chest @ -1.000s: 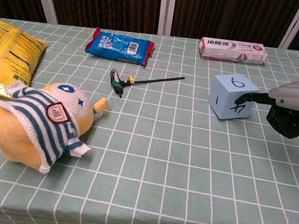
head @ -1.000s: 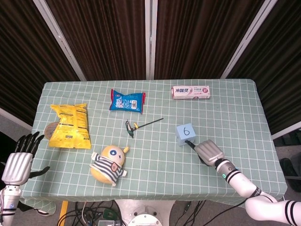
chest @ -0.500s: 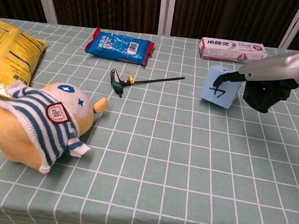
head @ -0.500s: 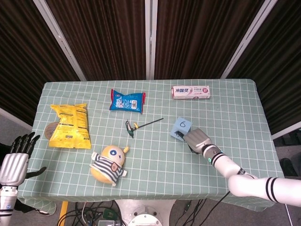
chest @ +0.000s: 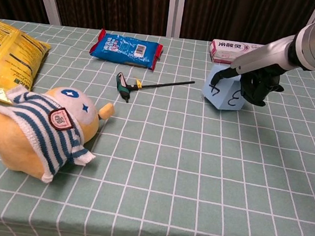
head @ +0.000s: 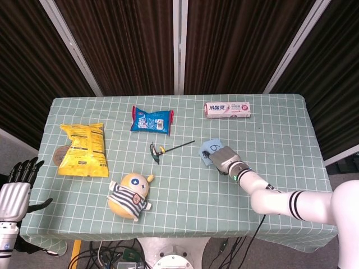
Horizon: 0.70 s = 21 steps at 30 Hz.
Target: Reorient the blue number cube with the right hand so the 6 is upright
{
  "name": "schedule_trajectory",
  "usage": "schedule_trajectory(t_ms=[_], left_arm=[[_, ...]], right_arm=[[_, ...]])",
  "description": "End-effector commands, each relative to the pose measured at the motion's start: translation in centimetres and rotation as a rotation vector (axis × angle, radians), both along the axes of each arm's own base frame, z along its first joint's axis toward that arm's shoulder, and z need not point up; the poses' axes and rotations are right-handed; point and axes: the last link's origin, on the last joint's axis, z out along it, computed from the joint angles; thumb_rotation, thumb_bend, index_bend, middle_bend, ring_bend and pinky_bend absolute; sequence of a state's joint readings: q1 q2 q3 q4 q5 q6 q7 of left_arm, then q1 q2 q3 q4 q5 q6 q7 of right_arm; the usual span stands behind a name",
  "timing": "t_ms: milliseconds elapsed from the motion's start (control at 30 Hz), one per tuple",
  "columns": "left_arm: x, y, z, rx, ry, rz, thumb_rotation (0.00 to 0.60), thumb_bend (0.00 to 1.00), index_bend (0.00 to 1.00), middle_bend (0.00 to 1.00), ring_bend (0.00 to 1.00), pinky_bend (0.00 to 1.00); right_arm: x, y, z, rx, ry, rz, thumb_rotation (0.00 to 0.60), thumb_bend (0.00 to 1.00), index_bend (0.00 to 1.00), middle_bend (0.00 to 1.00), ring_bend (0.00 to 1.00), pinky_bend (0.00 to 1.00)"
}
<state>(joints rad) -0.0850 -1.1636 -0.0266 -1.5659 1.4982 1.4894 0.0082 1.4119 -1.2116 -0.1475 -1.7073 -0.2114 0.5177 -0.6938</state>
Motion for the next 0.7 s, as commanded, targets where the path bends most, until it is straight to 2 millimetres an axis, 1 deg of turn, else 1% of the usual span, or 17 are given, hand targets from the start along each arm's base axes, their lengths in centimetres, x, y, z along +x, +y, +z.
schedule_trajectory(t_ms=[33, 200, 433, 700], left_arm=[[-0.1, 0.0, 0.1, 0.001, -0.001, 0.002, 0.600, 0.00, 0.07, 0.00, 0.00, 0.04], [-0.2, -0.1, 0.2, 0.002, -0.004, 0.002, 0.600, 0.00, 0.07, 0.00, 0.00, 0.04], [0.0, -0.1, 0.3, 0.004, -0.005, -0.004, 0.600, 0.00, 0.07, 0.00, 0.00, 0.04], [-0.1, -0.2, 0.8, 0.011, 0.001, 0.001, 0.600, 0.00, 0.07, 0.00, 0.00, 0.04]], right_arm=[[0.2, 0.0, -0.4, 0.017, 0.009, -0.009, 0.600, 1.00, 0.03, 0.95, 0.83, 0.71], [0.9, -0.2, -0.4, 0.019, 0.006, -0.017, 0.600, 1.00, 0.03, 0.96, 0.83, 0.72], [1.6, -1.0, -0.1, 0.027, -0.004, -0.054, 0.600, 1.00, 0.03, 0.96, 0.83, 0.72], [2.1, -2.5, -0.2, 0.054, -0.023, -0.129, 0.600, 1.00, 0.03, 0.96, 0.83, 0.72]])
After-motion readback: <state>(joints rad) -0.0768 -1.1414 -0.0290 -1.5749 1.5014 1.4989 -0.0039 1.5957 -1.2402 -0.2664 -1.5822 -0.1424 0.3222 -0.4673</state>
